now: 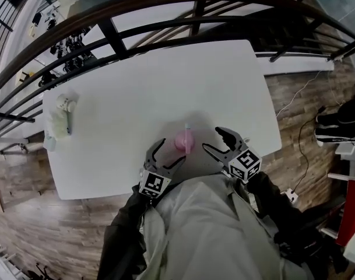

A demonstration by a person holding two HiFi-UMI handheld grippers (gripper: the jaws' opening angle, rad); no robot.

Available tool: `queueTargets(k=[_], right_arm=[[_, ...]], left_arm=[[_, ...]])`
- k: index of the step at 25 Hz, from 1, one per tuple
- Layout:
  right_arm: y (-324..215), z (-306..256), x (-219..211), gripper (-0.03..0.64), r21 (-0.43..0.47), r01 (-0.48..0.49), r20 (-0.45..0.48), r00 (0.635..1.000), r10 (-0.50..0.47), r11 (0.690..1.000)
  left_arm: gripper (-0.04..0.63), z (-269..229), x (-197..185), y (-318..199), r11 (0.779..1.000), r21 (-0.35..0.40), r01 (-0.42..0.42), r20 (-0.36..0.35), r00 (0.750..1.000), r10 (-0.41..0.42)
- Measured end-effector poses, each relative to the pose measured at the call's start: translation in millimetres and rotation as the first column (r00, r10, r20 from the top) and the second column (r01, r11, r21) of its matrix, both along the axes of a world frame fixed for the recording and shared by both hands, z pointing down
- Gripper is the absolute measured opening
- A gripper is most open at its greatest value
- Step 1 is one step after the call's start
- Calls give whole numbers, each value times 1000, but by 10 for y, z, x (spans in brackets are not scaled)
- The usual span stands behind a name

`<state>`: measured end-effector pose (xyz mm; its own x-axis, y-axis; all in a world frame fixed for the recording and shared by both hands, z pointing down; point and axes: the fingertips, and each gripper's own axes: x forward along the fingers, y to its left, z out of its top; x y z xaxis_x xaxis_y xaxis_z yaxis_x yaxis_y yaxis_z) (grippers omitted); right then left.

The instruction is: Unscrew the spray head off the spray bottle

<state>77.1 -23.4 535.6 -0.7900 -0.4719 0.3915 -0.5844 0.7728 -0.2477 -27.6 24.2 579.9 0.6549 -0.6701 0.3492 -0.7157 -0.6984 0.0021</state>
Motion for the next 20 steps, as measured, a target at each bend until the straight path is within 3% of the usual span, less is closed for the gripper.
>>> queueTargets(k=[2, 4, 7, 9, 12, 15, 16, 17, 18, 20], right_arm=[[3, 13, -44, 309, 39, 13, -43, 999, -11, 999], [-14, -12, -96, 254, 66, 0, -39, 999, 3, 998], [-56, -86, -189, 250, 52, -30, 32, 999, 28, 998], [-31, -85, -246, 250, 56, -1, 24, 1000, 0, 998], [138, -122, -273, 250, 89, 93, -35, 995, -91, 992], [398, -352, -412, 264, 122, 201, -54, 979, -196, 972], [471, -455, -507, 309, 128, 233, -70, 972, -226, 964], [511, -556, -609, 339, 141, 252, -84, 967, -242, 958], [506, -651, -705, 353, 161, 250, -86, 967, -239, 955], [386, -778, -850, 357, 198, 204, -63, 979, -195, 959]], left_arm=[[414, -13, -215, 56, 998, 27, 51, 59, 997, -52], [375, -82, -420, 56, 988, 52, 147, 56, 987, -150], [222, -243, -695, -40, 941, 57, 333, -36, 943, -331], [169, -281, -745, -92, 923, 27, 383, -98, 920, -379], [169, -273, -571, -119, 951, 35, 306, -95, 949, -302], [186, -189, -231, -120, 987, 66, 146, -15, 989, -145], [271, -161, -111, -128, 993, 73, 97, -4, 995, -97], [396, -131, 3, -132, 996, 75, 51, 1, 999, -51], [434, -90, 113, -128, 997, 75, 6, 8, 1000, -7], [434, -7, 312, -125, 995, 79, -63, 24, 998, 61]])
